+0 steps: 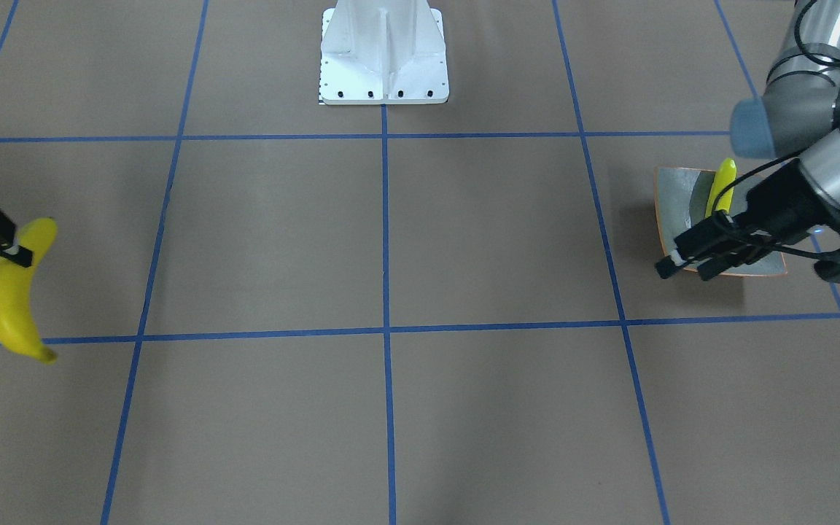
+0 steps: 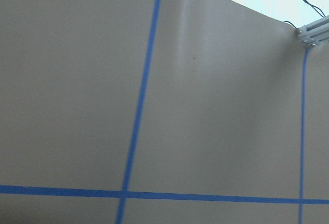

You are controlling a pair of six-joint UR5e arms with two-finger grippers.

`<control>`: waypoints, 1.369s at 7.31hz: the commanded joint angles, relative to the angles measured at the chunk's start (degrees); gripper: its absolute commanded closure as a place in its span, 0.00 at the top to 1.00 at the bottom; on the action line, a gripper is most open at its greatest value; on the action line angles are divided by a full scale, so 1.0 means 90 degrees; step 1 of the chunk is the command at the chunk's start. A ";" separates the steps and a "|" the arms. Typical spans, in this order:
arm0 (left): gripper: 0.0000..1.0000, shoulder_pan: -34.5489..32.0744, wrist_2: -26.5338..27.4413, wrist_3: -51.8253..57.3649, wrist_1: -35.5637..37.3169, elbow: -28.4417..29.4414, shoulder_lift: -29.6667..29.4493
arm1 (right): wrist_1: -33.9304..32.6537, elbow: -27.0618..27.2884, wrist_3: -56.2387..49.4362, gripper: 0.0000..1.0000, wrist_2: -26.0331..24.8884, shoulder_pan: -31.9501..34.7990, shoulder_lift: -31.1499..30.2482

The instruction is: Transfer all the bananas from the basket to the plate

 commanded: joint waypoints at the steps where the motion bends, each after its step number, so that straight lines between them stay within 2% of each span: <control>1: 1.00 0.0488 0.0030 -0.1249 -0.0004 0.0027 -0.0822 | 0.0443 0.0157 0.1791 0.00 -0.0055 -0.0931 0.0651; 3: 1.00 0.1024 0.0379 -0.2431 -0.0014 0.0037 -0.1604 | 0.1565 0.0157 0.2956 0.00 -0.0425 -0.1470 0.0662; 5: 1.00 0.1591 0.1081 -0.3135 -0.0014 0.0172 -0.2229 | 0.1746 0.0206 0.3621 0.00 -0.0766 -0.1889 0.1040; 8: 1.00 0.1798 0.1241 -0.3821 -0.0295 0.0280 -0.2369 | 0.2641 0.0177 0.4511 0.00 -0.1372 -0.2369 0.1199; 10: 1.00 0.2060 0.1735 -0.4105 -0.0676 0.0641 -0.2613 | 0.2800 0.0206 0.4640 0.00 -0.1403 -0.2477 0.1209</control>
